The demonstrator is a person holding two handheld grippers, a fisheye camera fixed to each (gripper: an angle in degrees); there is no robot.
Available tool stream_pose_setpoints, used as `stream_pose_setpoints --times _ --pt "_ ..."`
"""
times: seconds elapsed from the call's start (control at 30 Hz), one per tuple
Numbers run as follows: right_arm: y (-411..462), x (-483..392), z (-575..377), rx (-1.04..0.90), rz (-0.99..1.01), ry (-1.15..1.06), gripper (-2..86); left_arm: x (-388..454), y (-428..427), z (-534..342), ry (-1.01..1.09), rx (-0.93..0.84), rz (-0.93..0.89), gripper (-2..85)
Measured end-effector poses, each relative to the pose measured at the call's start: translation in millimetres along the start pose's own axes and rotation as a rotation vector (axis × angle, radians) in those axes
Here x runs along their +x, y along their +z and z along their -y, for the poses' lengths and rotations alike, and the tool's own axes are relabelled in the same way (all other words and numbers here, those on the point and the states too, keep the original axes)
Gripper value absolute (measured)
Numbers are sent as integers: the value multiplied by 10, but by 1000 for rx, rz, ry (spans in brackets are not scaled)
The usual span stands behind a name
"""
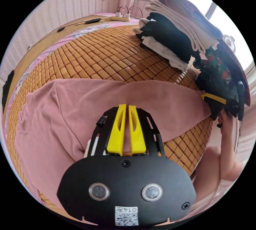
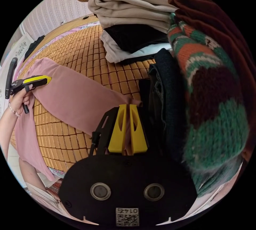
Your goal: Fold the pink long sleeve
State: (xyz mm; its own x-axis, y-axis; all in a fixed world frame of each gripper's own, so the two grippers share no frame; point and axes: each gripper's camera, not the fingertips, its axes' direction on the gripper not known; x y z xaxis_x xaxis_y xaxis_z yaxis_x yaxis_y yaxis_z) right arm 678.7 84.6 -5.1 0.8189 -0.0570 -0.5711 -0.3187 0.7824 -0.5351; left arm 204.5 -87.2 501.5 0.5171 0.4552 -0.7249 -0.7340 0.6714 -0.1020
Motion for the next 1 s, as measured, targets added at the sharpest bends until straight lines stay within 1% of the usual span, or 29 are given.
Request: stream_pose_setpoints --times 0.07,0.13,0.2,0.27,0.33,0.4,0.43,0.5,0.53,0.57,0.6,0.63,0.7,0.77,0.8,0.87,0.9,0.97,1.0 --pt "56 -99 19 -8 -5 7 -3 -136 -116 -16 -70 -11 -57 -8" --pt "89 -159 36 -22 -9 26 -3 -287 -319 -89 -137 26 -124 -9" --pt "117 -233 40 -26 -7 41 -3 -452 -787 -299 -189 130 -206 -10" --pt "133 -377 29 -9 -13 50 -2 -550 -1203 -570 -195 189 -246 -10" --pt "90 -517 -17 65 -4 51 -1 -650 -1652 -979 -184 232 -228 -10" --pt "9 -680 -80 147 40 28 -1 -822 -2242 -1711 -188 251 -88 -10" --pt "-55 -809 -129 202 88 -7 -1 -875 -2382 -1921 -200 252 -43 -10" --pt "-137 -1045 -218 286 154 -79 -1 -1127 -2892 -2794 -282 242 99 -10" --pt "-165 -1233 -280 325 204 -139 -1 -1192 -3012 -3018 -306 237 129 -10" --pt "-170 -1446 -324 327 249 -205 -1 -1320 -3236 -3450 -358 218 188 -9" --pt "-168 -1557 -337 317 269 -225 -1 -1443 -3439 -3857 -417 190 249 -9" --pt "-175 -1794 -355 300 312 -254 -1 -1501 -3531 -4048 -447 176 278 -9" --pt "-232 -2262 -374 293 369 -357 1 -1736 -3830 -4721 -539 123 337 -6" --pt "-356 -3085 -360 301 438 -547 5 -1981 -4011 -5125 -612 79 350 -2" --pt "-382 -3328 -350 293 458 -603 7 -2185 -4151 -5369 -677 79 354 3" --pt "-458 -4369 -305 241 523 -803 18 -2514 -4376 -5668 -755 129 361 18" --pt "-477 -4644 -303 229 542 -857 22 -2757 -4513 -5820 -803 168 359 36" --pt "-556 -5748 -335 201 602 -1073 48 -3148 -4691 -5989 -868 233 339 66" --pt "-567 -6019 -342 197 601 -1110 54 -3396 -4789 -6065 -899 282 326 82"
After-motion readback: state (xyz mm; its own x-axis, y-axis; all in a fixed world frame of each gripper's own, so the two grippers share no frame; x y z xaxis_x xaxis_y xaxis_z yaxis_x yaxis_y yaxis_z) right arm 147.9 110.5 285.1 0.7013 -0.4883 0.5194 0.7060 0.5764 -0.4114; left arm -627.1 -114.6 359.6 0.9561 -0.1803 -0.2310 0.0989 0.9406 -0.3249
